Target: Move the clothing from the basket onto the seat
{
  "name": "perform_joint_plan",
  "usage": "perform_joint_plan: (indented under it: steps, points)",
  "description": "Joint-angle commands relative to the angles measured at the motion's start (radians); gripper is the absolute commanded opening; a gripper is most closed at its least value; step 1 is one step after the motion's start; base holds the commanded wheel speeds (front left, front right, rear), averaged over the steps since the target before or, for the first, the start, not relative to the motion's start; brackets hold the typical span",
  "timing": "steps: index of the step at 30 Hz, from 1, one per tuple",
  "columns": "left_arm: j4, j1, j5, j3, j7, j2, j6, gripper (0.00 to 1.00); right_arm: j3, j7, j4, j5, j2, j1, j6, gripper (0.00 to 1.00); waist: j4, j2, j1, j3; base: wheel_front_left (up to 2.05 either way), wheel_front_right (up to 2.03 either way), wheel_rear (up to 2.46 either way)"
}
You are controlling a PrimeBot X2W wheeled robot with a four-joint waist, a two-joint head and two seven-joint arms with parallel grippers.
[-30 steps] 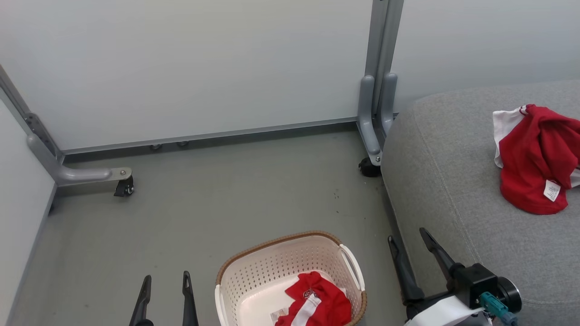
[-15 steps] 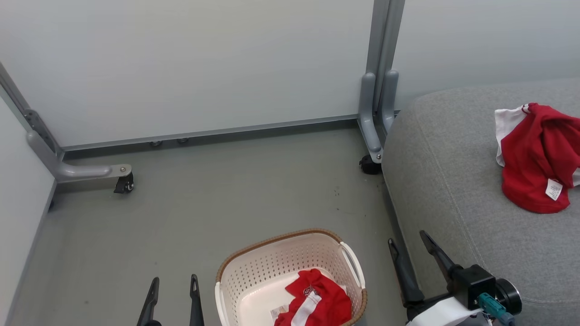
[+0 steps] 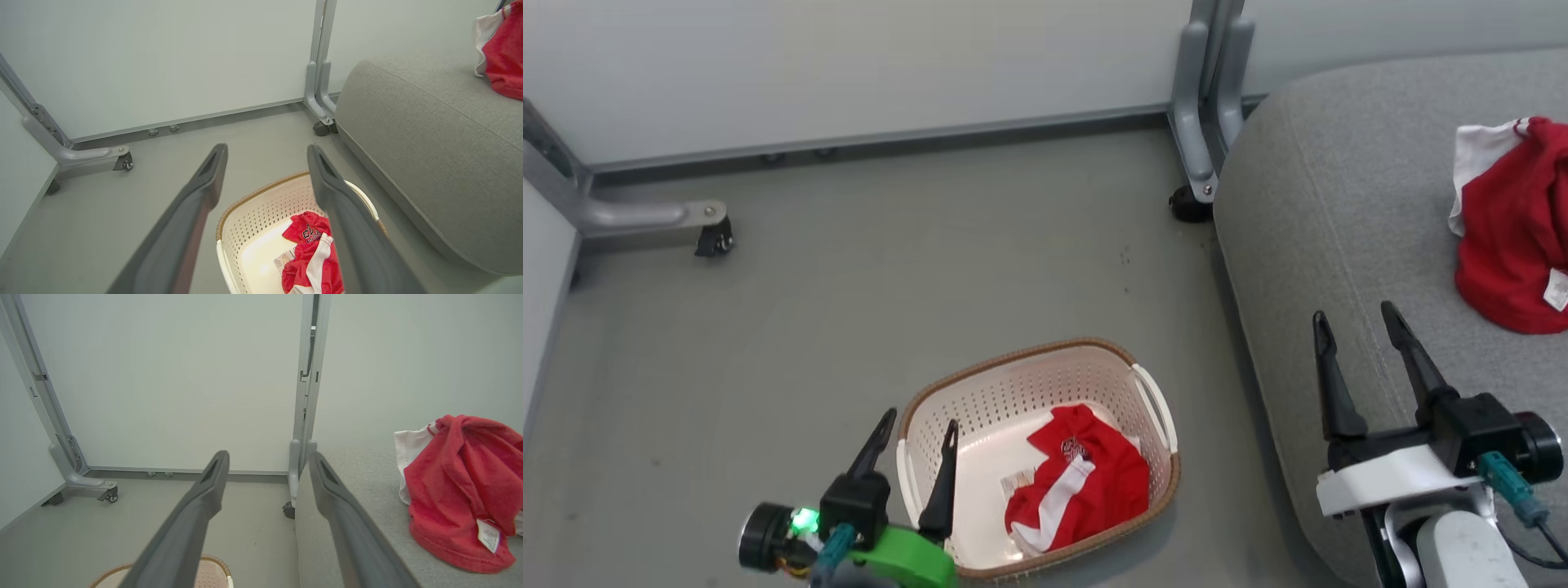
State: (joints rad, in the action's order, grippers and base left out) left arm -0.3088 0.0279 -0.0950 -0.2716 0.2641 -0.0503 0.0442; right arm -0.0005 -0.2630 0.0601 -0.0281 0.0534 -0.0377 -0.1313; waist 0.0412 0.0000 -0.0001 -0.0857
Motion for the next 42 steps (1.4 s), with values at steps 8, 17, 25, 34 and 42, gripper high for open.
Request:
perform_joint_plan:
  steps: [8, 17, 25, 34, 42]
  points:
    - [-0.288, 0.347, 0.019, -0.125, -0.001, -0.003, 0.077, 1.0, -0.077, -0.003, -0.072, 0.046, 0.002, -0.126, 0.001, 1.0, -0.011, 0.0, 0.0001, -0.377, 0.0, 0.0, 0.0]
    - [-0.521, 0.703, -0.061, -0.455, -0.041, -0.045, 0.086, 1.0, -0.07, -0.003, -0.152, 0.102, -0.002, -0.224, 0.001, 1.0, 0.027, 0.0, 0.0001, -0.613, 0.0, 0.0, 0.0]
    - [-0.604, 0.939, -0.238, -0.827, -0.096, -0.122, 0.086, 1.0, -0.093, -0.003, -0.204, 0.072, -0.002, -0.3, 0.001, 1.0, 0.077, 0.0, 0.0001, -0.761, 0.0, 0.0, 0.0]
    - [-0.605, 1.06, -0.33, -1.009, -0.22, -0.171, 0.086, 1.0, -0.097, -0.003, -0.247, 0.029, -0.003, -0.358, 0.001, 1.0, 0.133, 0.0, 0.0001, -0.88, 0.0, 0.0, 0.0]
    - [-0.573, 1.03, -0.224, -1.009, -0.299, -0.196, 0.087, 1.0, -0.087, -0.003, -0.249, 0.019, -0.002, -0.359, 0.001, 1.0, 0.168, 0.0, 0.0001, -0.928, 0.0, 0.0, 0.0]
